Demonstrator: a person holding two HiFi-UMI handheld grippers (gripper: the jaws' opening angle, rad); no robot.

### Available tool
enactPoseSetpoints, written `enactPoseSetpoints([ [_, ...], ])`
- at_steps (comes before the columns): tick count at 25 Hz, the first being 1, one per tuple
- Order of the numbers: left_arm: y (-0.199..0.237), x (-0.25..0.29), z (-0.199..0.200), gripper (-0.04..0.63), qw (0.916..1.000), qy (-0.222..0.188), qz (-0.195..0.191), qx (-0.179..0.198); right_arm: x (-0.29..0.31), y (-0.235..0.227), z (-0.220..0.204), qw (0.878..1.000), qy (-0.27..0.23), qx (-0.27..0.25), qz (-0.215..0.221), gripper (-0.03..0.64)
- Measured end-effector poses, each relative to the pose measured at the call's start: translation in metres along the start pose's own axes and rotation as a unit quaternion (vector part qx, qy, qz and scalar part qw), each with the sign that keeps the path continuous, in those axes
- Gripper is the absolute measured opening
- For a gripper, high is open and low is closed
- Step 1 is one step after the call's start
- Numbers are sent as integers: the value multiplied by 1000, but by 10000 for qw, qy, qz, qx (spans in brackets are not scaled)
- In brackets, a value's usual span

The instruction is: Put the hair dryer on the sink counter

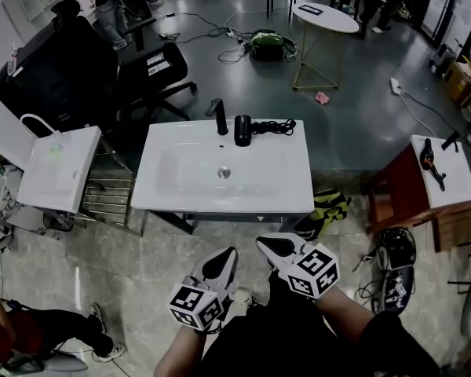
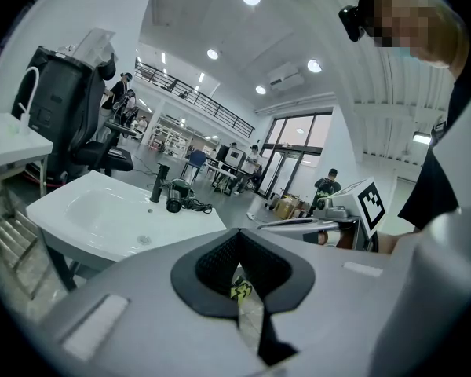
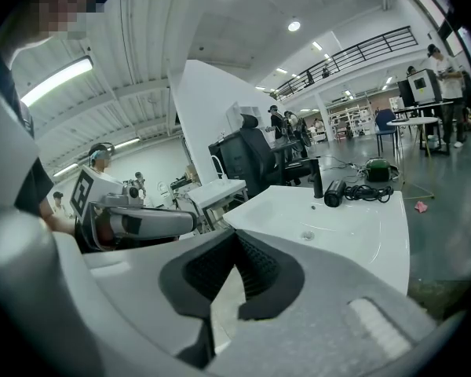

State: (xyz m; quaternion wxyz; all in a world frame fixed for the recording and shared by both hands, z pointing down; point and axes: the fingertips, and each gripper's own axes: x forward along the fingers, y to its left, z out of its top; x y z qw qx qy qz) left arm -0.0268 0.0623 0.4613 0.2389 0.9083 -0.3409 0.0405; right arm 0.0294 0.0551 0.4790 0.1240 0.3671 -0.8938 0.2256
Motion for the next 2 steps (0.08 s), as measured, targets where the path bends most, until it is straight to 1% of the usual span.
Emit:
enactPoseSetpoints([
  [2, 3, 0, 0, 3, 10000, -8, 12, -18, 2, 0, 0, 10000, 4, -4, 4, 0],
])
